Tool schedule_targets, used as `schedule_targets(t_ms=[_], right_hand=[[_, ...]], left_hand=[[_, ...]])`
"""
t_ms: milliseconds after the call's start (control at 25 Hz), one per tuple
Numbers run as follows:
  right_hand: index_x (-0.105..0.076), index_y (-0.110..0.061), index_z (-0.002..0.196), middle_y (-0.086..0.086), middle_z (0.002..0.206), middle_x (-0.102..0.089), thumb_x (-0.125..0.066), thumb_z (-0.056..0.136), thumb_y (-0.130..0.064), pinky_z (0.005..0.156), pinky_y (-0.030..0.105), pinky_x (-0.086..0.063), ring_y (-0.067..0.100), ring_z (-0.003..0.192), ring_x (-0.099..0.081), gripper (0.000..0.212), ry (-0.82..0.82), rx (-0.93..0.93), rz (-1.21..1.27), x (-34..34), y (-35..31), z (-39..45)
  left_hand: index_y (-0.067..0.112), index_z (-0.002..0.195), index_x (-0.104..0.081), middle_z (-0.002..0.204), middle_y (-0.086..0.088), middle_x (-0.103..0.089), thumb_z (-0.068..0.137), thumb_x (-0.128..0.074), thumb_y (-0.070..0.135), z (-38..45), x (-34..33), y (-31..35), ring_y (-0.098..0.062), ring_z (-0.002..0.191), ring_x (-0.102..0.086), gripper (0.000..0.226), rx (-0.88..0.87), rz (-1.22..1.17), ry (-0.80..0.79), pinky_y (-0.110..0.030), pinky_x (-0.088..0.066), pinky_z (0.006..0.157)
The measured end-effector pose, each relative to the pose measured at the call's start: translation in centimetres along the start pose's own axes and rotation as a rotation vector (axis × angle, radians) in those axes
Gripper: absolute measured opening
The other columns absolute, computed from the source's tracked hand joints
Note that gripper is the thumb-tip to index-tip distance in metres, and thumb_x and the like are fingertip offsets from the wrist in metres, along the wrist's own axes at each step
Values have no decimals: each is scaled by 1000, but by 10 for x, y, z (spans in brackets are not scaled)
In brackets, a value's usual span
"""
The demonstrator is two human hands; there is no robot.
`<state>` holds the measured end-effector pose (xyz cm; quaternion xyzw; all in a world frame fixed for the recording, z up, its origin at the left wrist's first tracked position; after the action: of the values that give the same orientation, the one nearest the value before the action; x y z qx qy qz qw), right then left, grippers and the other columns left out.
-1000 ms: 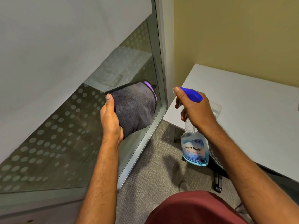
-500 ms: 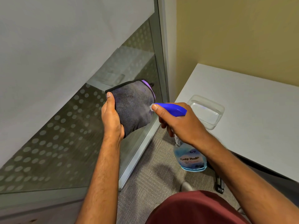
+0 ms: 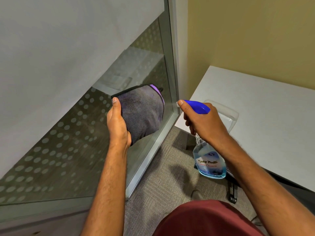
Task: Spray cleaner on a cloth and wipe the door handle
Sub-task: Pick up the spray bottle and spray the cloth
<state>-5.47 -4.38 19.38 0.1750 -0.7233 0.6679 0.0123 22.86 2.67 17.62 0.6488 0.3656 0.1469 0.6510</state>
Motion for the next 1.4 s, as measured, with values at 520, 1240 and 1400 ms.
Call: schedule_targets(t_ms=[520,1240,1400], right_hand=[[-57,-34,93,-6,83,-61,-61,97,-56,57,23,-51,18,63,-59,22,489,183,235,115,16,59],[-44,8,129,27,134,-45,-77,95,-26,79,-5,-39,18,104,-52,58,591,75,-65,138,185,137],[-41,7,135,27,138,-43,-77,94,-26,77,-7,-38,24,112,-52,64,551,-1,-50,138,214,139]], left_hand=[[16,105,-75,98,4,-83,113,-51,36,-19,-17,-33,-9,92,-78,33,103,112,-28,-22,-61,73],[16,104,-77,99,0,-83,113,-50,34,-48,-56,-76,-13,93,-79,34,238,134,-101,-24,-62,72],[19,97,-80,101,-2,-83,113,-50,35,-50,-61,-81,-14,95,-79,38,249,138,-108,-25,-62,74]])
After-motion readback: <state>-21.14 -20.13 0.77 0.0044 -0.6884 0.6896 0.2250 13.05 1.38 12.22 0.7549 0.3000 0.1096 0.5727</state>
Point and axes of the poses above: each hand's wrist, its own z-axis towards the middle knuckle, its own x-axis out of the back of the hand, y = z × x, the point moved 9 cm from there along z, towards the middle knuckle
